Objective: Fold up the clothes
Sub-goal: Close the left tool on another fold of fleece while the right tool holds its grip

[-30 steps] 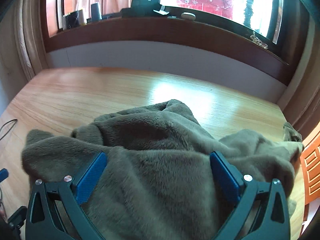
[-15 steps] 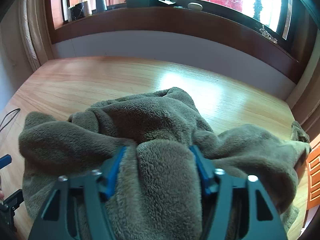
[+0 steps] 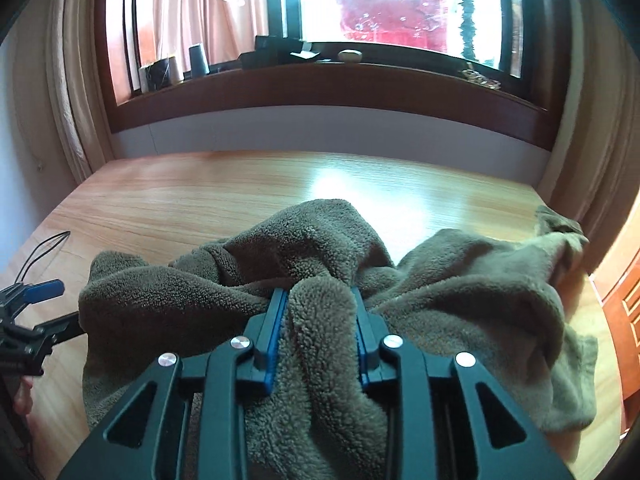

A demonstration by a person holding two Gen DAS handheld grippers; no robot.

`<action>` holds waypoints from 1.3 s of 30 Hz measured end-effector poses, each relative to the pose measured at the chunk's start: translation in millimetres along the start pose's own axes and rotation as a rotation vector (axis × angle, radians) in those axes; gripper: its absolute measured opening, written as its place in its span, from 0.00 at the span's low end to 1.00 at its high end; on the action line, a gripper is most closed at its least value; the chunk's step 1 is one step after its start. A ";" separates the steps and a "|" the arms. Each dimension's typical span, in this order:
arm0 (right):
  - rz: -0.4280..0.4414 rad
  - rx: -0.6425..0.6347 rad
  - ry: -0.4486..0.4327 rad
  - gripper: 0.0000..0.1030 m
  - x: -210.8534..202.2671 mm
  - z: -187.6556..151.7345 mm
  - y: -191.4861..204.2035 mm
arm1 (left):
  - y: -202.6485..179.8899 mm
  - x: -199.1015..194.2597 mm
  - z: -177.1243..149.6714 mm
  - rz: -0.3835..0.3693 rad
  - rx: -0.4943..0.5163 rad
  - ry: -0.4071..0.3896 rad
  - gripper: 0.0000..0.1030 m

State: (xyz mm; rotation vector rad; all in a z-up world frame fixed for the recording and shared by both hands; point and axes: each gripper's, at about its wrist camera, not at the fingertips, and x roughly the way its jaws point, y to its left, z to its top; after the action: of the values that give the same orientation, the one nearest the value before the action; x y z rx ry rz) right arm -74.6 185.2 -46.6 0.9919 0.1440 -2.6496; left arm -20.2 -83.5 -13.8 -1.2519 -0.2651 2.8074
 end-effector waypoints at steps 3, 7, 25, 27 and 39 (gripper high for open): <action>-0.007 -0.016 0.008 0.33 -8.7 -9.6 -5.7 | -3.5 3.2 -1.9 -0.020 0.002 0.009 1.00; 0.032 -0.037 0.035 0.56 -7.7 -11.2 -7.9 | -12.0 8.9 -5.4 -0.026 0.036 0.012 1.00; 0.032 -0.125 0.177 0.50 35.6 17.9 10.6 | -6.2 18.5 -9.2 -0.031 0.049 0.045 1.00; 0.040 -0.114 0.147 0.44 25.4 12.8 8.2 | -5.8 18.1 -9.8 -0.033 0.046 0.047 1.00; 0.323 -0.198 0.014 0.79 -42.0 3.5 30.1 | -4.8 6.3 -13.9 -0.036 0.056 0.035 1.00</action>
State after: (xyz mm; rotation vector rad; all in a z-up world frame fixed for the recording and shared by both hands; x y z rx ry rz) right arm -37.3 166.4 -16.0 0.8860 0.2241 -2.2869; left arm -14.1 -76.2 -26.6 -1.2703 -0.2037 2.7397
